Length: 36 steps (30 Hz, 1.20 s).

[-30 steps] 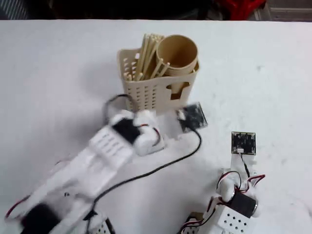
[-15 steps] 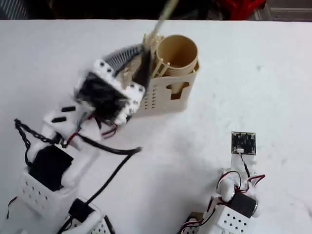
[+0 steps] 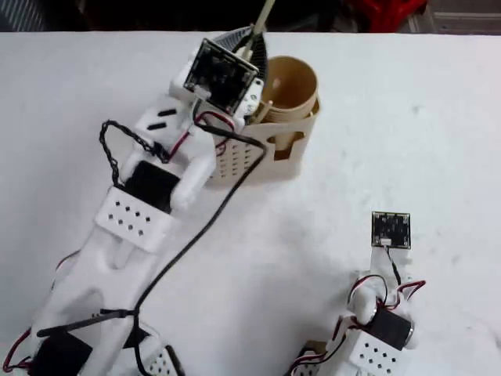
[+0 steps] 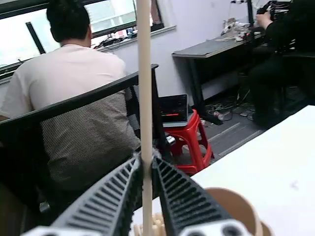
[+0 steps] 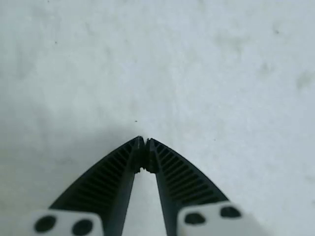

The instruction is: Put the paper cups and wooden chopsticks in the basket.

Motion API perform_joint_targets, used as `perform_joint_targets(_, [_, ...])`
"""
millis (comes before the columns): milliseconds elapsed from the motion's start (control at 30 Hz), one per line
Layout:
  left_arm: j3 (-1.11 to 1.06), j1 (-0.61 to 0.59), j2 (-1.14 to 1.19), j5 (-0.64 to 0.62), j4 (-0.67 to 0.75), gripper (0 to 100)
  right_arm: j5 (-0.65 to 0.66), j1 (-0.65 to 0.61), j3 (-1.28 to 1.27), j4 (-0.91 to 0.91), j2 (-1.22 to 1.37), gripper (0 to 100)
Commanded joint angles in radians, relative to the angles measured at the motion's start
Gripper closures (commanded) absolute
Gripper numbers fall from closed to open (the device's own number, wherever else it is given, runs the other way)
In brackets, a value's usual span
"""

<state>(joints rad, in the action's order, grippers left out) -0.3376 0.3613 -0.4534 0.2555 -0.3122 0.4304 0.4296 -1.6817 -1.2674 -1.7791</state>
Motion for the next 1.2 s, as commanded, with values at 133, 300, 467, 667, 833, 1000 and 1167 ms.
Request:
perform_joint_targets(133, [0.032, -0.033, 0.005, -0.014, -0.04, 96, -0.006, 0.004, -0.009, -0.002, -0.018, 98.1])
perform_joint_targets(300, [0.034, -0.036, -0.001, -0.014, -0.078, 95, -0.006, 0.004, -0.009, -0.002, -0.018, 98.1])
perform_joint_targets(467, [0.034, -0.036, -0.001, -0.014, -0.117, 89, -0.006, 0.004, -0.009, -0.002, -0.018, 98.1])
perform_joint_targets(667, [0.037, -0.036, -0.008, -0.014, -0.143, 90, -0.006, 0.004, -0.009, -0.002, -0.018, 98.1])
perform_joint_targets(833, [0.011, -0.031, -0.159, -0.014, -0.273, 90, -0.006, 0.004, -0.009, -0.002, -0.018, 98.1])
perform_joint_targets(1000, [-0.17, -0.028, -0.458, -0.014, -0.376, 90, -0.006, 0.004, -0.009, -0.002, -0.018, 98.1])
perform_joint_targets(1167, [-0.522, -0.036, -0.806, -0.006, -0.374, 90, -0.006, 0.004, -0.009, -0.002, -0.018, 98.1])
